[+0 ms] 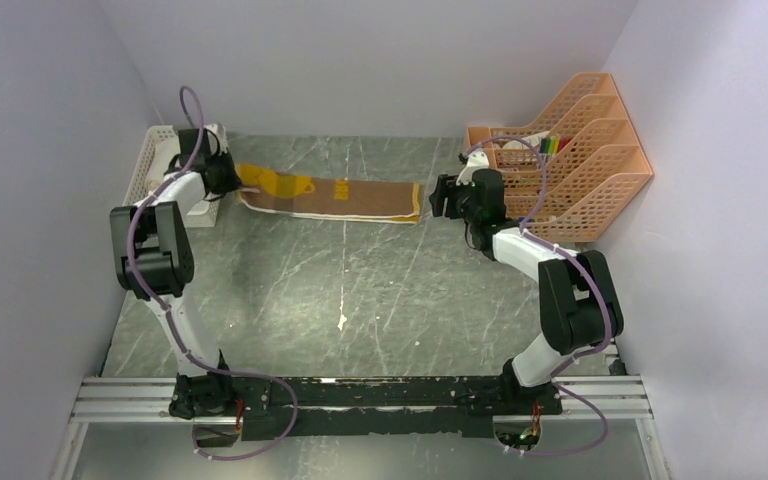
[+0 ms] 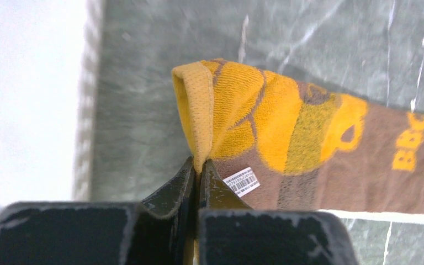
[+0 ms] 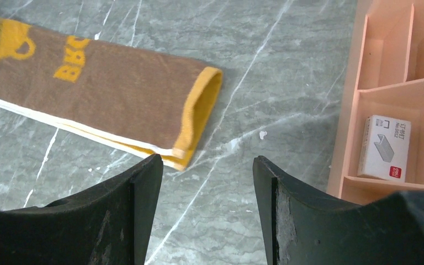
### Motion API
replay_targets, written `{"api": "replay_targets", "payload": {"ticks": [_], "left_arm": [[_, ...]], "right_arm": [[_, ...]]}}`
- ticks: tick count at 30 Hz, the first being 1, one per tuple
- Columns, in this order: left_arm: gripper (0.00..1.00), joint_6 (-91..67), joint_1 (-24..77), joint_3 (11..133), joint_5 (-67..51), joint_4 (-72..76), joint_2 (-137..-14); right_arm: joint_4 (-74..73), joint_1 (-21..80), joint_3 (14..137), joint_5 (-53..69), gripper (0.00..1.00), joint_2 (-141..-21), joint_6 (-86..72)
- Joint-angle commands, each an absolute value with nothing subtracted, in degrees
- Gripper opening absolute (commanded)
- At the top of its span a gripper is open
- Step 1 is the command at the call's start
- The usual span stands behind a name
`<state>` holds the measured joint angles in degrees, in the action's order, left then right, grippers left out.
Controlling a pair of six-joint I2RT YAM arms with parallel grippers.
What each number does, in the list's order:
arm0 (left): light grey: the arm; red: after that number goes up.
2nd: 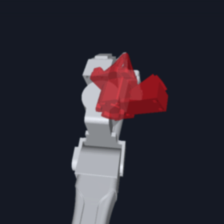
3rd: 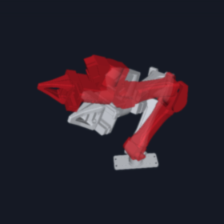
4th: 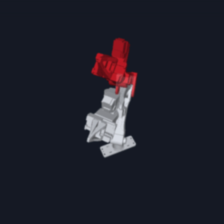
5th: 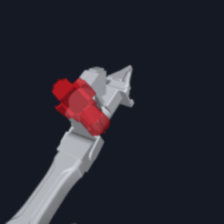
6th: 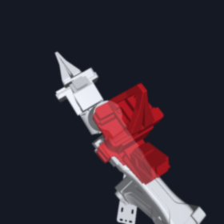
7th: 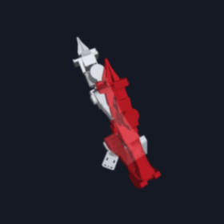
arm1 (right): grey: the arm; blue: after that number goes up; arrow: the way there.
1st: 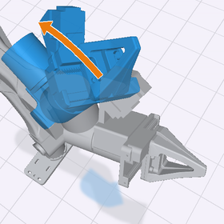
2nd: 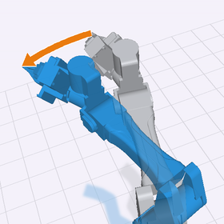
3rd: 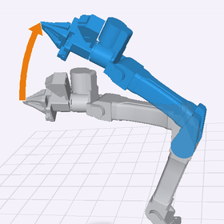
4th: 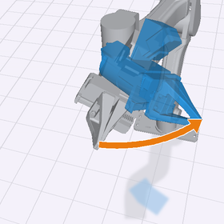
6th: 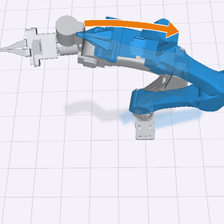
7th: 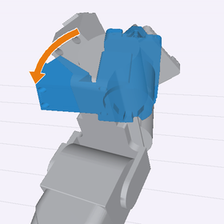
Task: Roll the towels
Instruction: Fold the towel at the center of the board.
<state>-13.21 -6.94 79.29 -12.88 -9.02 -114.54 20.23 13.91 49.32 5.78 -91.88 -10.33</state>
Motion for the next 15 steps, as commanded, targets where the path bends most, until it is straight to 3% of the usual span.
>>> {"api": "replay_targets", "payload": {"ticks": [1,10,15], "left_arm": [[0.07,-10.23,-7.23,84.79,-0.44,-14.55,-108.74],[0.07,-8.71,-6.35,89.31,8.7,-19.36,-107.5],[0.07,-5.95,-0.65,91.36,13.84,-21.54,-109.48]], "right_arm": [[21.07,14.72,50.98,5.96,0.62,-92.98,-10.17],[19.66,15.8,52.18,5.97,0.62,-93.56,-9.68],[18.41,16.0,52.73,6.38,0.62,-93.71,-9.39]]}}
